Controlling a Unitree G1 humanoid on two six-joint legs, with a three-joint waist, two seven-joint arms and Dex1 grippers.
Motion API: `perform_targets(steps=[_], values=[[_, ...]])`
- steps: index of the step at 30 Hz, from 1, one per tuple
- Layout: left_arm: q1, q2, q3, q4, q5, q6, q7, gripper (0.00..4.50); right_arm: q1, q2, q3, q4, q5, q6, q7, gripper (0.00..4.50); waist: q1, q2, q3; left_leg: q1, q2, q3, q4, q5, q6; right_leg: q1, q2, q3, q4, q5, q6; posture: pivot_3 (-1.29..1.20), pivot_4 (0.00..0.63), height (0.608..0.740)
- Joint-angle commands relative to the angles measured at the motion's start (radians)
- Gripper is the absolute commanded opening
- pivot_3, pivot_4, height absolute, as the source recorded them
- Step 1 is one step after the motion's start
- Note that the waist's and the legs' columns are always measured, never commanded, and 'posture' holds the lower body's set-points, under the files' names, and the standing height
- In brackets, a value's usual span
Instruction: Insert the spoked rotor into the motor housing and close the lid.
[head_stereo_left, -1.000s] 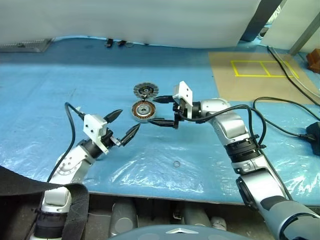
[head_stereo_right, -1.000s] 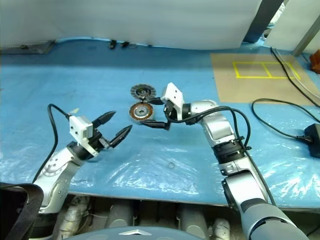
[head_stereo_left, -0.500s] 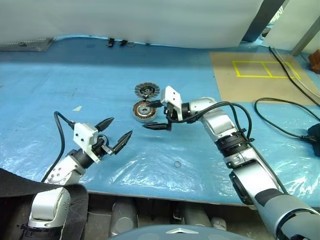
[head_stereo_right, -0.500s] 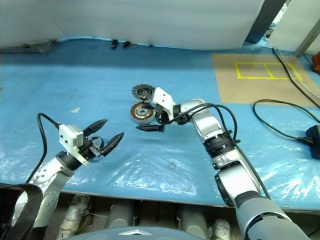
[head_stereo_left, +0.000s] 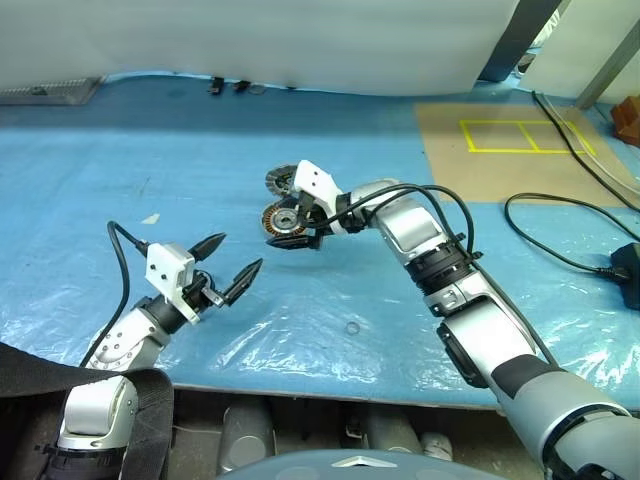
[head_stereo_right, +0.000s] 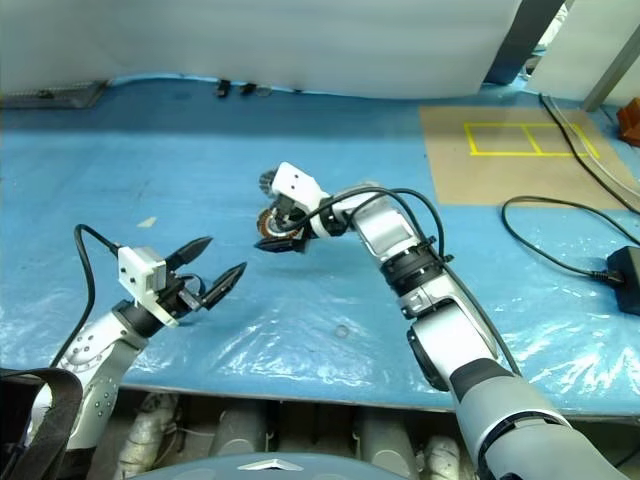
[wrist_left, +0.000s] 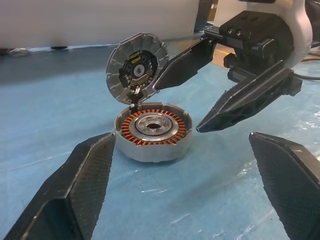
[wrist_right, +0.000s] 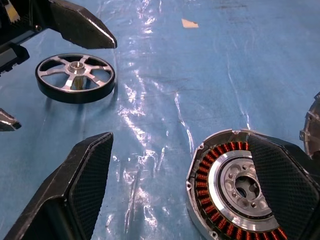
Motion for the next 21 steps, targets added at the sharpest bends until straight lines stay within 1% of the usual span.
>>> perform_targets(steps=[1,4,8,14,21], values=[[0.013,0.007,0.032,-0.076,-0.015,0.009,0.025,4.5,-0.026,0.01,0.068,0.027,-0.077,-0.064,-0.016,4.47,-0.002,0.0,0.0,0.0,0.0,0.0,0.0,0.0,0.0,0.0,0.0,0.0,0.0,0.0,0.0,0.0,0.15,0.74],[0.022,0.007,0.036,-0.09,-0.012,0.018,0.037,4.5,-0.044,0.029,0.085,0.076,-0.102,-0.092,-0.018,4.47,-0.006,0.0,0.0,0.0,0.001,0.0,0.0,0.002,-0.003,0.0,0.0,0.0,0.0,0.0,0.0,0.0,0.15,0.74],[0.028,-0.001,0.041,-0.089,-0.005,0.009,0.05,4.5,-0.081,0.059,0.103,0.188,-0.161,-0.186,-0.063,4.47,-0.009,0.0,0.0,0.0,0.001,0.0,0.0,0.002,-0.003,0.0,0.0,0.0,0.001,0.0,0.0,0.0,0.15,0.74],[0.034,-0.017,0.038,-0.077,0.006,-0.016,0.063,4.5,-0.134,0.101,0.068,0.301,-0.16,-0.2,-0.072,4.47,-0.009,0.001,0.0,0.0,0.002,0.0,0.0,0.001,-0.003,0.0,0.0,0.0,0.001,0.0,0.0,0.0,0.15,0.74],[0.046,-0.029,0.027,-0.07,0.013,-0.029,0.053,4.5,-0.154,0.137,0.05,0.387,-0.183,-0.209,-0.1,4.47,-0.009,0.001,0.0,0.0,0.003,0.0,0.0,0.0,-0.001,0.0,0.0,0.0,0.001,0.0,-0.001,0.0,0.15,0.74]])
